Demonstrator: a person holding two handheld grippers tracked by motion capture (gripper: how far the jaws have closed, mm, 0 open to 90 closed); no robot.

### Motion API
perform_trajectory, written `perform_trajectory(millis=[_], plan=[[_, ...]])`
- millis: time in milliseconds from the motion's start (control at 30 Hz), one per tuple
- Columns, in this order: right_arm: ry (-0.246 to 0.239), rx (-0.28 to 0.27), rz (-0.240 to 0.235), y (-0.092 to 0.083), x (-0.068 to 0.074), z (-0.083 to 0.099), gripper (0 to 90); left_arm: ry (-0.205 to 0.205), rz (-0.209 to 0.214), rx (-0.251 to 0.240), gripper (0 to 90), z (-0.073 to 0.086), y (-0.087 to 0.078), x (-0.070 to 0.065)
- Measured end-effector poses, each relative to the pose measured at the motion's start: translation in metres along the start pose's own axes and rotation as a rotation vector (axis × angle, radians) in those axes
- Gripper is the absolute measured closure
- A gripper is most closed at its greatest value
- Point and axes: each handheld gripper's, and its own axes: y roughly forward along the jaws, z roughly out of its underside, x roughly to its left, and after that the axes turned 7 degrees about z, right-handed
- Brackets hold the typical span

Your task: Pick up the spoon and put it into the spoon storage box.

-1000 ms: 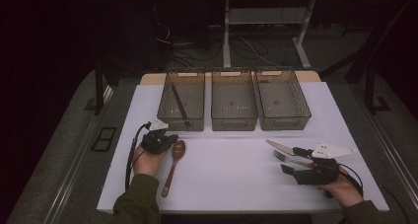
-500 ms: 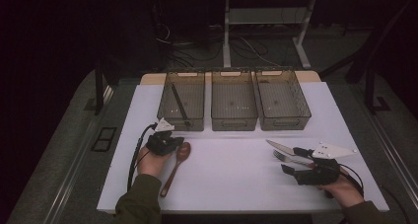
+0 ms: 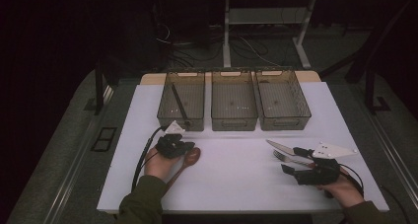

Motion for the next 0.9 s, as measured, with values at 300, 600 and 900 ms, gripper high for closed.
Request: perform_trajectory(millis=[300,600,900], plan=[[0.0,0.002,-0.002,0.0,0.0,0.0,20.1,0.078,0.1,0.018,88.9,-0.007,0.009,-0.018],[0.0,-0.001,-0.002,0.0,0.0,0.0,20.1,0.13,0.167,0.044,89.0,-0.012,0.019,-0.039],[0.0,0.005,-0.003,0.0,0.0,0.0,20.2,0.129,0.123,0.012,88.8,-0.013,0.011,-0.035]])
